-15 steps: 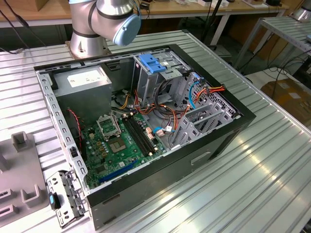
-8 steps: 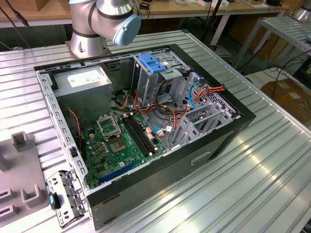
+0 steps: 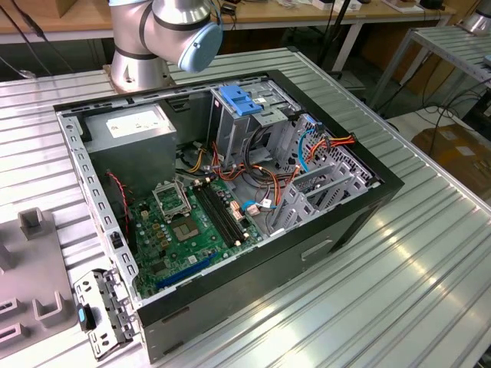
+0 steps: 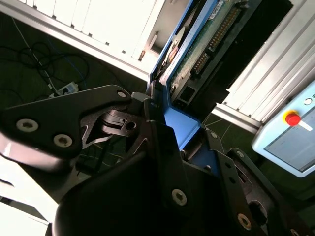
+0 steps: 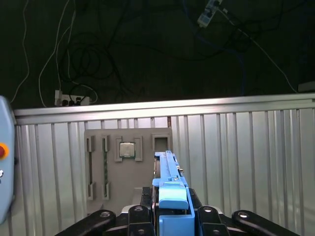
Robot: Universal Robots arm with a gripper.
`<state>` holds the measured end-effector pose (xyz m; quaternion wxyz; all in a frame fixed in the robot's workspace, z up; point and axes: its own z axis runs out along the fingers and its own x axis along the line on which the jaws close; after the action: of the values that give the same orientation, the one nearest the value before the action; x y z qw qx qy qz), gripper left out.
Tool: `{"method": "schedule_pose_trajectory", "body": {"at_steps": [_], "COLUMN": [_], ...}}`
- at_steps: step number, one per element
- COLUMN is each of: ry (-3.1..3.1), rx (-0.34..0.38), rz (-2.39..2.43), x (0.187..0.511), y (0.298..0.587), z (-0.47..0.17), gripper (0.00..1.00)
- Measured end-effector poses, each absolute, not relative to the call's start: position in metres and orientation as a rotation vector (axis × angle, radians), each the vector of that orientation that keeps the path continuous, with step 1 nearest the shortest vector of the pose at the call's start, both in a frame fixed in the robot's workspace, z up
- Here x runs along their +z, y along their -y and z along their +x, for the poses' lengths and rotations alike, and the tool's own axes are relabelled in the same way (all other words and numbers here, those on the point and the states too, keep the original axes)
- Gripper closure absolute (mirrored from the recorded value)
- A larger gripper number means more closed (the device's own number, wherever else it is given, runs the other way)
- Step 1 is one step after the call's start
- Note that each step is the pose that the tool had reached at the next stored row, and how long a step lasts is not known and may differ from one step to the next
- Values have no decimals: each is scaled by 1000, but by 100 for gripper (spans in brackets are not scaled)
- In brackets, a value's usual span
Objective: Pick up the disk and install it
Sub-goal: 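Pick up the disk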
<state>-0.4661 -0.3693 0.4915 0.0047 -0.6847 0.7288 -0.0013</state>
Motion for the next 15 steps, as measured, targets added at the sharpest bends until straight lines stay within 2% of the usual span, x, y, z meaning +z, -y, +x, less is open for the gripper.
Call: {"method": "schedule_pose_trajectory", "body": {"at_steps": [15], "ry": [-2283], "rx": [-4], "rz": [-2145], "x": [516], "y": [369], "z": [-466], "gripper": [63]}}
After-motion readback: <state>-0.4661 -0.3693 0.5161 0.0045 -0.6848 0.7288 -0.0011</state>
